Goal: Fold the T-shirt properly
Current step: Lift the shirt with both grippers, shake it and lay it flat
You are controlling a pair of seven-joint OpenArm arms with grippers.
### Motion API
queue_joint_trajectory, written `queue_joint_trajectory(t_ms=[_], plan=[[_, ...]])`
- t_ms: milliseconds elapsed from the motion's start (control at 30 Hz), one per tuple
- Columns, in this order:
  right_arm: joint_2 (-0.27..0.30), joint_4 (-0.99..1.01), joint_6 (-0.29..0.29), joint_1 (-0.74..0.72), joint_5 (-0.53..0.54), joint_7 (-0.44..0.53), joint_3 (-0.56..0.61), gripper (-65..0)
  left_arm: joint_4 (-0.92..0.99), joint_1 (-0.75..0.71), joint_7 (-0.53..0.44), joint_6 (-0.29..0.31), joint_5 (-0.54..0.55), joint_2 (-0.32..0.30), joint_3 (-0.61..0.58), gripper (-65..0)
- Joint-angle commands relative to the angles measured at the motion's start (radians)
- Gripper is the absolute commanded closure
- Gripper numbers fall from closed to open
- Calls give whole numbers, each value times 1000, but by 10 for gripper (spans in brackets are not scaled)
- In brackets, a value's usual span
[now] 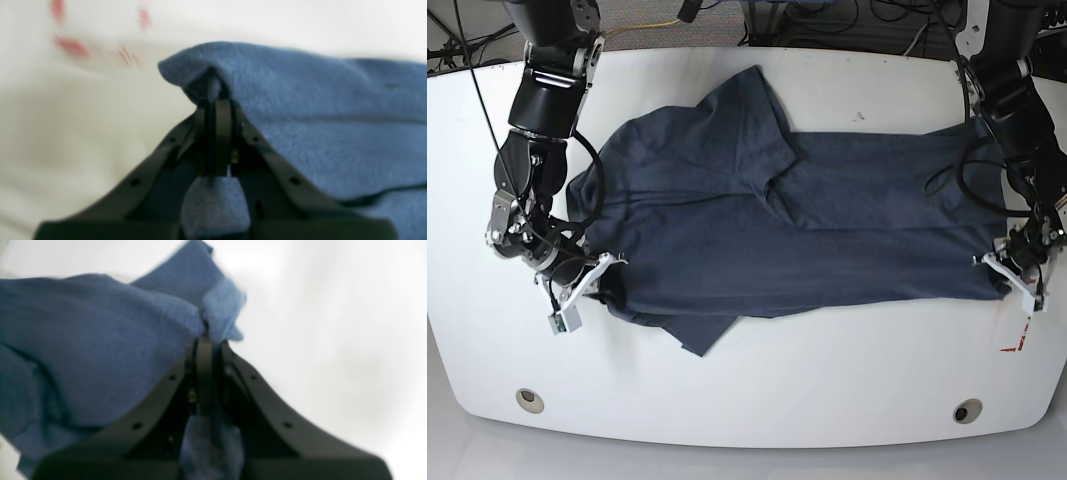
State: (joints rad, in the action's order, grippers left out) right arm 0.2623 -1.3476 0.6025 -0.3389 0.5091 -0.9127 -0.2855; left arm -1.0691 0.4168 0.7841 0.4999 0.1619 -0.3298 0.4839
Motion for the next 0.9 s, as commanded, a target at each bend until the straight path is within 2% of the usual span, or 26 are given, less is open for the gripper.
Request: queue_joint_trajectory(t_ms=[0, 233, 400, 533, 700, 867], plan=[[19, -23, 3, -64, 24, 22, -2, 0, -66, 40, 2, 16, 17, -13, 0, 0], [82, -20, 4, -205, 24, 22, 42, 0, -245, 121, 100, 13, 17, 8, 5, 0], [141, -17, 4, -338, 24, 22, 107, 0, -372, 189, 116, 13, 15, 21, 3, 0], [165, -17, 4, -444, 24, 22, 128, 0, -457, 256, 137, 12, 15, 21, 2, 0], [205, -17, 4, -598, 24, -7, 200, 0, -506, 388, 214, 12, 15, 16, 5, 0], [223, -17, 4, -759, 24, -35, 254, 0, -518, 514, 222, 13, 15, -2, 0, 0]])
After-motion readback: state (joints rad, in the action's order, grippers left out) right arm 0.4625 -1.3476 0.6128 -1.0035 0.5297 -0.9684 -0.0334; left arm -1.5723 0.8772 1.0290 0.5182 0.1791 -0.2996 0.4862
